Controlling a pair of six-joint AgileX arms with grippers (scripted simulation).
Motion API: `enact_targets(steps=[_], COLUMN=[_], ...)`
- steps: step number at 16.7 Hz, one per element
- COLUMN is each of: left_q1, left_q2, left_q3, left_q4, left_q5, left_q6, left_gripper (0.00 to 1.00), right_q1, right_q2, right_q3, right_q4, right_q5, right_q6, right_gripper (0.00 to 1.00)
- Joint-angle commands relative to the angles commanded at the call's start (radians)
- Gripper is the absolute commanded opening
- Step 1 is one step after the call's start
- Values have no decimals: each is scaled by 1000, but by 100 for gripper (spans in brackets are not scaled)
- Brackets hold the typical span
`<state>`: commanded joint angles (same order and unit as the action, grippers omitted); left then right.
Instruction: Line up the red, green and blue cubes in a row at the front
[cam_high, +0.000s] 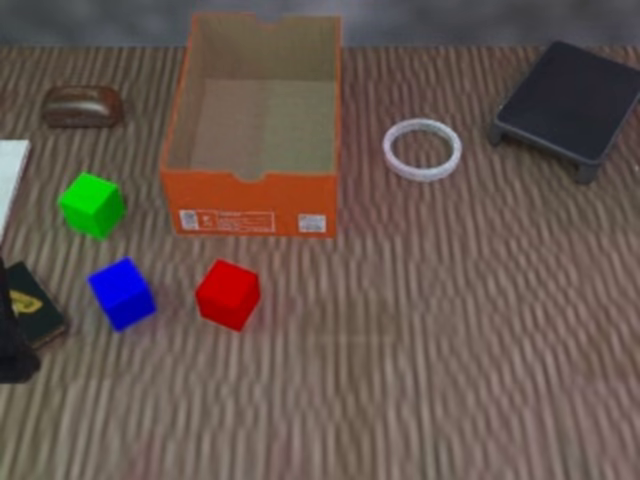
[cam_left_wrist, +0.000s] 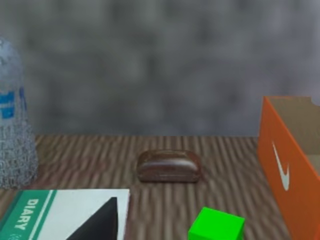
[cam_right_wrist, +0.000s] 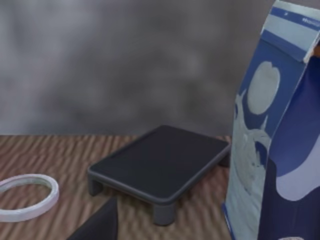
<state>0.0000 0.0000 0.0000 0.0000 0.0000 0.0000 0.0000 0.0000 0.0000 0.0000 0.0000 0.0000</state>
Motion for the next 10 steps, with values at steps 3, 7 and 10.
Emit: enact_targets(steps=[3,7,10], left_q1=[-4,-47,-100], left_q2=[10,155,376], left_q3=[10,149,333], left_q4=[-7,-100,-224], left_q5=[1,3,2], left_q6=[0,-3,-6], left_gripper=[100,100,100], right_q1=[0,0,0], right_q2=[0,0,0], right_q3=[0,0,0], right_q4=[0,0,0], right_q5=[0,0,0], right_q6=[0,0,0], right_gripper=[100,100,100])
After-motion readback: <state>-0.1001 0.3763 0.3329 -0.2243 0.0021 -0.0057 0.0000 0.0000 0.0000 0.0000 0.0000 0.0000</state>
